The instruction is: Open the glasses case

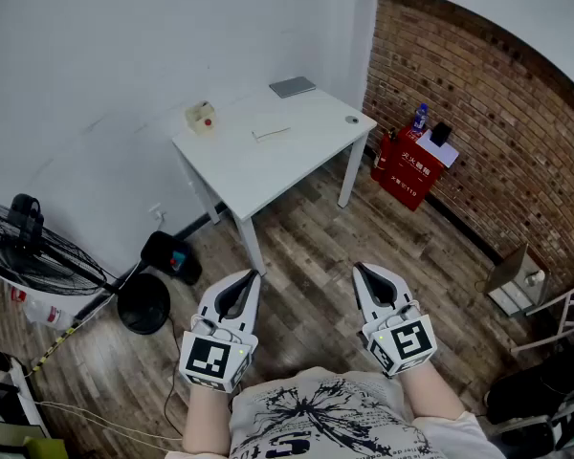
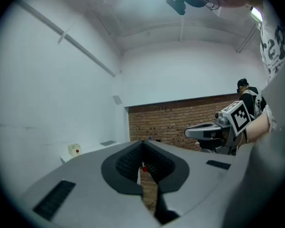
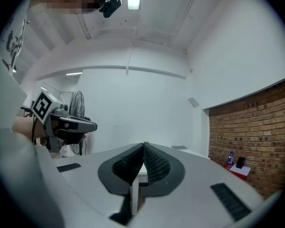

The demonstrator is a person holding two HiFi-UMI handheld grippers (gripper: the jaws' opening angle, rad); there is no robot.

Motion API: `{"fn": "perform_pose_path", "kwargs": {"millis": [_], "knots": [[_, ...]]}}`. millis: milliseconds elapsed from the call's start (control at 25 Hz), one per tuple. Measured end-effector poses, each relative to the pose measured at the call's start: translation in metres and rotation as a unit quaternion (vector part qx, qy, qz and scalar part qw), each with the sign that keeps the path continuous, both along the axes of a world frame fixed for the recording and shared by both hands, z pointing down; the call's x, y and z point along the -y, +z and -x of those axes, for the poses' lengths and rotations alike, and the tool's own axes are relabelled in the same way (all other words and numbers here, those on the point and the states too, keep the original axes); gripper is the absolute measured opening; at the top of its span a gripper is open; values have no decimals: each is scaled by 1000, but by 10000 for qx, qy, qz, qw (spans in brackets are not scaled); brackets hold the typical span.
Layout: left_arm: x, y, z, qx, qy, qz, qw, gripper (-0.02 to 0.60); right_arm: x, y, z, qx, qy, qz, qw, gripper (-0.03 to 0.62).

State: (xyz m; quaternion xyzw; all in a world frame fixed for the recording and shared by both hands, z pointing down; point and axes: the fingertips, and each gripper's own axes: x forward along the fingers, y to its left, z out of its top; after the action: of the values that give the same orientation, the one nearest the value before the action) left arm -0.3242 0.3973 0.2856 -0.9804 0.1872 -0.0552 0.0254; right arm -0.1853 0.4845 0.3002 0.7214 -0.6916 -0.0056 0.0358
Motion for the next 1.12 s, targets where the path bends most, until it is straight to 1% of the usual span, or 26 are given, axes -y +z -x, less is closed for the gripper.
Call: {"fn": "perform_pose_path", "kwargs": {"millis": [200,400,480,600,680,720,760,840,1000,1120], "knots": [[-1,-2,1,-56,22,31,10000,14,1,1,8,-81,-54,20,10000,12],[5,3,0,-69,31,87,9999,14,8,4,6,-78,-34,13,10000,12],[7,3,-1,-76,4,97,9999,14,10,2,8,10,-182,-81,9998,14],[12,3,-3,-70,-24,136,9999,14,20,-3,20,135,-652,-164,9976,16],[18,5,-5,-59,1,180,9998,14,33,-6,20,126,-770,-170,9968,331],[20,5,-7,-54,25,189,9998,14,39,-7,15,121,-701,-186,9973,401],[23,5,-9,-53,53,184,9998,14,46,-8,8,117,-592,-204,9980,404],[27,5,-13,-56,89,160,9998,14,57,-7,-5,121,-473,-198,9986,431],[43,13,-25,11,-81,157,9998,14,77,4,-27,112,-522,-114,9985,431],[62,20,-42,59,-244,181,9995,14,100,11,-51,120,-584,-101,9982,431]]}}
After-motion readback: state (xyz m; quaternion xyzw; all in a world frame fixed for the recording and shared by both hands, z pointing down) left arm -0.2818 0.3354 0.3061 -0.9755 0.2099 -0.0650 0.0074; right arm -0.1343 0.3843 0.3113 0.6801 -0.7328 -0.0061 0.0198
